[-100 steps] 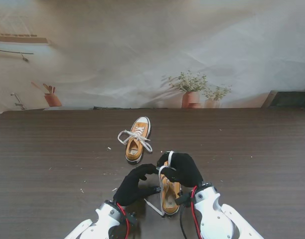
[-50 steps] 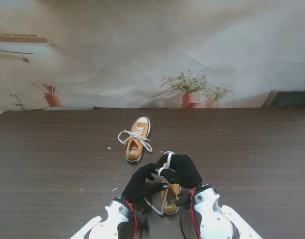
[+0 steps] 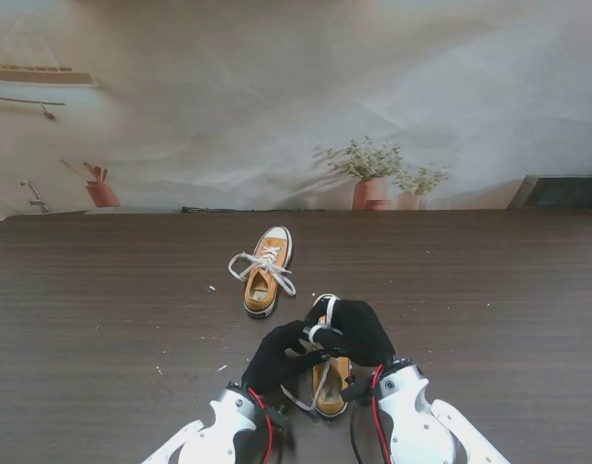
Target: Tie the shoelaces into a bow on the shoes
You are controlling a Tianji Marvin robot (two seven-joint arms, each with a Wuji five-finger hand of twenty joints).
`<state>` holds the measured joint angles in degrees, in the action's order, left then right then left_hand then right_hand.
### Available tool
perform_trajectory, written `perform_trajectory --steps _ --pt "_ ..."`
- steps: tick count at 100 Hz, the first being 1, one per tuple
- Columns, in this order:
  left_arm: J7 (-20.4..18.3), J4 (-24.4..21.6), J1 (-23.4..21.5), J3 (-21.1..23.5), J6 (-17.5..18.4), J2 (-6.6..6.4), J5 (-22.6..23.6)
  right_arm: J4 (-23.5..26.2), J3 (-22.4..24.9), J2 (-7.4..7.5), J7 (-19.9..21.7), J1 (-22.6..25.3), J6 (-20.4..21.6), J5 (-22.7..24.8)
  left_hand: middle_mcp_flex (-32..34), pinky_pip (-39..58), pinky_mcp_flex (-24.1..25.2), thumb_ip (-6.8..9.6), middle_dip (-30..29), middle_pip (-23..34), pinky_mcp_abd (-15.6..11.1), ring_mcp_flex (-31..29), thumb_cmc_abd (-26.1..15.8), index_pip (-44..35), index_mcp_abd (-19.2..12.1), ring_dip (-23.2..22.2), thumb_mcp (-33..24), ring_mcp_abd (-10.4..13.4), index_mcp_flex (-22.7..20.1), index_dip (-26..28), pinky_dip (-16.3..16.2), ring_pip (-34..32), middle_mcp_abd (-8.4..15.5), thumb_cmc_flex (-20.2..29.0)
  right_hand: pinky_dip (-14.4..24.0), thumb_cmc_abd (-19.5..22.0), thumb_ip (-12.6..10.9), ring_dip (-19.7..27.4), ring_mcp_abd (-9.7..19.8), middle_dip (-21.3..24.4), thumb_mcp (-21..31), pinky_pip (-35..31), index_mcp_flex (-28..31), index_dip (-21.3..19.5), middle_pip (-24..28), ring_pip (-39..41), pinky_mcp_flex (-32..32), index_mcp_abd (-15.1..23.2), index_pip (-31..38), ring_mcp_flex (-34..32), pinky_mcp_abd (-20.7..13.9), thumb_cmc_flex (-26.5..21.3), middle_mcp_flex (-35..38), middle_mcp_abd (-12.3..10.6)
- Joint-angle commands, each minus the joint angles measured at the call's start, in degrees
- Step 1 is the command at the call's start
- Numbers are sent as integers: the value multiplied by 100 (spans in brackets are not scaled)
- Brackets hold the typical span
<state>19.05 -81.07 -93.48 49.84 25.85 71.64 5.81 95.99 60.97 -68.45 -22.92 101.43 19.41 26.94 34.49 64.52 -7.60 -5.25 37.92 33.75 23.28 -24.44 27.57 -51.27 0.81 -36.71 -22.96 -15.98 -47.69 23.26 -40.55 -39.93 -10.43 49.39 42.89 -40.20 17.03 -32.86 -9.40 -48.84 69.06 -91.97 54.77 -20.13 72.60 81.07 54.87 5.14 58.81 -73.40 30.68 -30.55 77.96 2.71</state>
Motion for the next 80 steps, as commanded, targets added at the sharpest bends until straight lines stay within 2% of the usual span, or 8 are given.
perform_trajectory --steps 1,4,16,26,39,49,66,80 --pt "-133 -112 -82 21 -63 11 -46 35 7 24 77 18 -3 0 80 142 68 44 162 83 160 -103 -170 -141 -452 -174 112 -34 -231 -46 -8 -150 120 177 -53 53 80 -133 28 -108 31 -123 134 86 136 115 65 268 145 -148 116 -16 374 -64" --pt "-156 -150 -108 44 -73 -4 -39 36 9 24 83 17 -12 -9 30 149 78 33 164 74 138 -79 -300 -244 -419 -174 214 -22 -139 93 -16 -148 111 185 -53 48 80 -134 28 -108 32 -123 131 87 136 115 65 262 144 -148 116 -18 374 -65" --pt "-294 -363 -250 157 -143 -54 -205 27 19 25 93 1 -49 -14 -130 120 170 254 234 53 164 39 -1083 -580 -33 -203 1405 -86 202 1046 -68 -121 -5 601 -54 53 81 -135 28 -109 31 -123 132 88 136 115 65 265 143 -148 117 -14 374 -67" --pt "-446 -470 -330 233 -175 -104 -307 23 19 26 125 -23 -84 -47 -232 44 257 332 232 -26 149 148 -1402 -742 231 -206 1747 -111 254 1698 -83 -41 -63 674 -54 47 81 -136 28 -109 33 -123 129 91 136 115 65 269 140 -148 117 -18 374 -67" --pt "-562 -544 -393 265 -186 -125 -487 19 6 25 140 -37 -92 -66 -264 -44 360 453 198 -99 122 248 -1473 -953 407 -183 1673 -156 159 2044 -73 51 -98 589 -55 53 83 -137 28 -109 30 -123 126 93 135 114 65 269 139 -148 117 -11 374 -67" --pt "-789 -677 -460 277 -265 -158 -840 23 -9 25 153 -36 -84 -85 -313 -212 523 431 108 -248 91 411 -1577 -890 593 -132 1529 -223 -12 2156 -60 233 -159 614 -56 51 82 -138 28 -109 32 -123 125 96 135 114 65 256 137 -148 117 -12 374 -67" --pt "-975 -782 -536 303 -314 -196 -1078 6 -51 24 160 -46 -72 -97 -256 -432 645 433 4 -360 60 556 -1850 -848 812 -46 1380 -298 -395 2360 -71 514 -248 607 -57 50 82 -140 28 -108 31 -122 127 108 133 113 62 272 129 -148 116 -8 372 -61" --pt "-880 -859 -638 414 -418 -221 -770 -97 -101 19 143 -91 -80 -82 -195 -380 545 561 74 -267 15 487 -1643 -989 606 -87 1395 -243 -299 2652 -171 484 -218 317 -60 58 83 -137 25 -108 32 -114 124 115 132 104 49 272 128 -145 110 -3 371 -60"
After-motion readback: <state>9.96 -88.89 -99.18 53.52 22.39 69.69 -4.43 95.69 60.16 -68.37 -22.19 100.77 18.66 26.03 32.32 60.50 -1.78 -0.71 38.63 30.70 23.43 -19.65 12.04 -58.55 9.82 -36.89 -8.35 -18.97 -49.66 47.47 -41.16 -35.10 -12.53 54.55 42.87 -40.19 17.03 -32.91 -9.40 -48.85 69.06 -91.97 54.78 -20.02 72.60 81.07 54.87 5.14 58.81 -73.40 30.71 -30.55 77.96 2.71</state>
